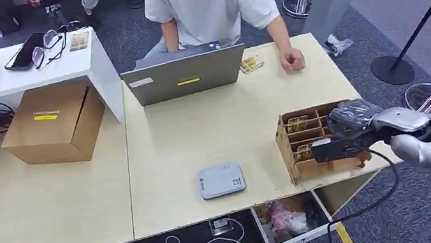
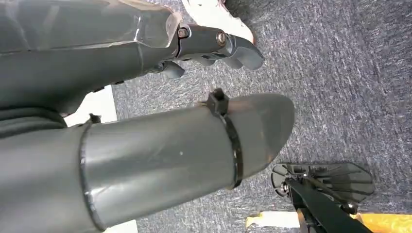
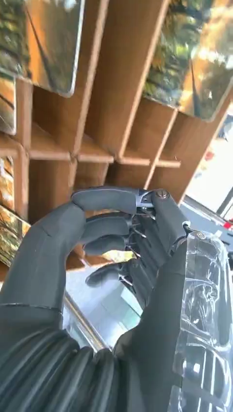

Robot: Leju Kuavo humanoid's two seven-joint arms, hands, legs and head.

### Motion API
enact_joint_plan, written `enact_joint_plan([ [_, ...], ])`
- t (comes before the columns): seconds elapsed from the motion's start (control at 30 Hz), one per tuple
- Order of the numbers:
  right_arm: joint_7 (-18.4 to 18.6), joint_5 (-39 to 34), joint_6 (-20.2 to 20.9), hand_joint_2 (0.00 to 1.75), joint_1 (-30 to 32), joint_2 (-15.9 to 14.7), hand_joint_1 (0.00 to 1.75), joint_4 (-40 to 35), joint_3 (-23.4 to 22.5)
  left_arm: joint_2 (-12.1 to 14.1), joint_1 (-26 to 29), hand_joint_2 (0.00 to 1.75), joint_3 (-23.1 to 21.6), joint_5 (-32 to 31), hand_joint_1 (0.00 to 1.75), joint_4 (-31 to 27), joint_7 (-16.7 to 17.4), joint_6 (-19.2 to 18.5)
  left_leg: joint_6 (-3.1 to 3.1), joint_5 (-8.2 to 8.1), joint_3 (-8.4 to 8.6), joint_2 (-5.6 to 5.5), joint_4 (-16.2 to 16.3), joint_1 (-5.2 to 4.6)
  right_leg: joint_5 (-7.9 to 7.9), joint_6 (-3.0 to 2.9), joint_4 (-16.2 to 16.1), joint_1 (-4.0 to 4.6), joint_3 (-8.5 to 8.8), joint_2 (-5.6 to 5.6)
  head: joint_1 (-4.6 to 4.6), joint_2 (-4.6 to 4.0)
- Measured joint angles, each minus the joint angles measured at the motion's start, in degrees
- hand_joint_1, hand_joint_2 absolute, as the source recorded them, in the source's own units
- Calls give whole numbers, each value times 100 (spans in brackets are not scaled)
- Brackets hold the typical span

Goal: Pass the card to the sensor for recognition and then transmit it.

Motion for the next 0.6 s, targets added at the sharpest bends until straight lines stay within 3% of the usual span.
enact_joint_plan([
  [0.33, 68, -90, 0, 175, 1, -219, 138, -374, -223, -2, 0, 0, 90, -15, 0, 4, -2, 42, 0, 0, 1, 0, 0, -1, 0, 0, -1, 0, 0, 0, 0, 0],
  [0.4, 85, -109, -13, 175, 26, -304, 129, -466, -269, -2, 0, 0, 98, -18, 0, 4, -4, 44, 0, 0, 1, 0, 0, -1, 0, 0, -1, 0, 0, 0, 0, 0],
  [0.6, 157, -205, -72, 175, 231, -595, 127, -779, -464, -9, 1, 0, 133, -52, 0, 20, -17, 52, 1, -2, 0, 0, 0, -1, -1, 0, -2, 0, 0, 0, 0, 0],
])
